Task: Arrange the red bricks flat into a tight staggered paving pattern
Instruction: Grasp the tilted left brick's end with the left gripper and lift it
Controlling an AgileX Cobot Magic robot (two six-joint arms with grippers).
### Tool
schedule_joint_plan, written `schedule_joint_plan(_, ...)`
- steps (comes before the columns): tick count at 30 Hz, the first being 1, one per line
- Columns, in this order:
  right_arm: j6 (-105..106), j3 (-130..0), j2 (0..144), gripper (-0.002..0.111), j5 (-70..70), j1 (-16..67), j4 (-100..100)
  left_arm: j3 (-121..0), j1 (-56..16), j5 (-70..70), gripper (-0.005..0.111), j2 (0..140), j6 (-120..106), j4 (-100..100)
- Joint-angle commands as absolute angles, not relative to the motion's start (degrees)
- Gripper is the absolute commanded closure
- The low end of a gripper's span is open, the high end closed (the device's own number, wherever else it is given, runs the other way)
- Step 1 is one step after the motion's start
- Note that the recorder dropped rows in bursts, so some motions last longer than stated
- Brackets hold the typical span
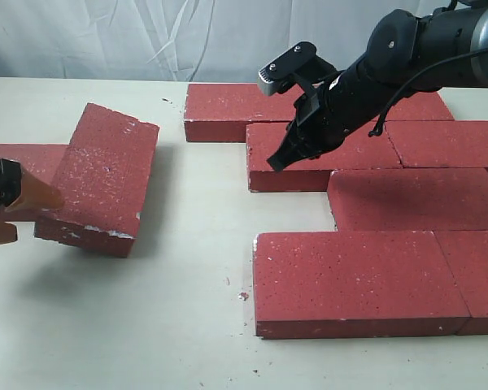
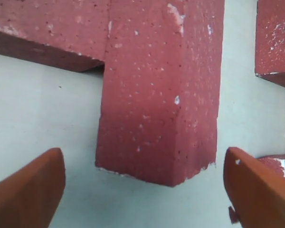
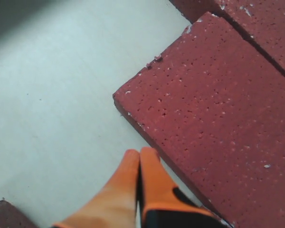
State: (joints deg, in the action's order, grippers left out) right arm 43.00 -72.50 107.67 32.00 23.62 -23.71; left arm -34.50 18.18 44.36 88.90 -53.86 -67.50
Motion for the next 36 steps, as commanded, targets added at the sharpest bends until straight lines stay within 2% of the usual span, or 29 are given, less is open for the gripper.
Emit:
schedule_joint_plan(1,43.14,-72.33,107.57,0.109,31.27,23.40,-24.05,-33.28,18.17,43.83,0.022,88.90,-56.56,-71.56)
schedule_joint_plan(9,43.14,-72.33,107.57,0.109,31.14,23.40,-24.05,-32.37,17.72,43.86,0.022,88.90,-58.07,-73.41)
schedule_joint_plan(17,43.14,-72.33,107.57,0.109,31.14,23.40,-24.05,-32.37,11.71,37.28,0.022,89.04,-58.24,-76.02)
schedule_joint_plan(28,43.14,-72.33,107.57,0.109,31.15,23.40,-24.70,-32.37,10.63,37.75,0.022,92.36,-58.42,-78.02)
schedule_joint_plan(36,43.14,-72.33,107.57,0.109,30.71,23.40,-24.72,-32.37,10.63,41.72,0.025,96.51,-68.49,-85.42)
